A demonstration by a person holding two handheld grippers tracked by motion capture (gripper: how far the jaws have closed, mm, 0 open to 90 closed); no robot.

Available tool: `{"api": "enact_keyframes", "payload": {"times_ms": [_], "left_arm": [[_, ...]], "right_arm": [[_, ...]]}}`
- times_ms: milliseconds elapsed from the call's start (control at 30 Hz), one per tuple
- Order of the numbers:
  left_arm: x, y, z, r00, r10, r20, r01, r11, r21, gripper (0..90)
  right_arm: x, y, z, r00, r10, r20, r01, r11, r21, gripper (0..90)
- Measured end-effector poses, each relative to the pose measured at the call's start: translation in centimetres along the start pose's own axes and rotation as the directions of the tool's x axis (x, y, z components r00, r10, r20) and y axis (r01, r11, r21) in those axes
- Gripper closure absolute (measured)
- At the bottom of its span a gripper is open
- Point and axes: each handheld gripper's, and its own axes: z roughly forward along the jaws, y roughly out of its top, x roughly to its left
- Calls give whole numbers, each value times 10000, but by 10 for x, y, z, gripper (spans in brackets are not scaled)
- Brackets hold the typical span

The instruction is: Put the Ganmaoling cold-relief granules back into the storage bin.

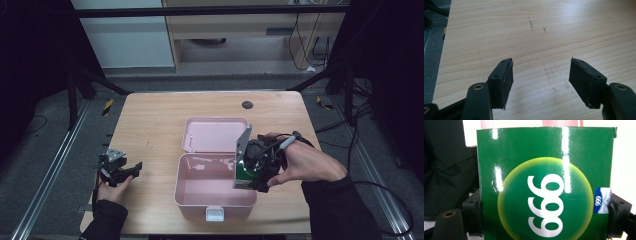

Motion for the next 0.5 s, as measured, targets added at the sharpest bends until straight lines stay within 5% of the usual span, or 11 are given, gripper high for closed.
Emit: {"api": "enact_keyframes", "payload": {"times_ms": [500], "left_arm": [[0,0,0,10000,7,-10,-7,10000,-7,352]], "right_arm": [[-3,18,19,9996,-263,-84,262,9995,-178,156]]}}
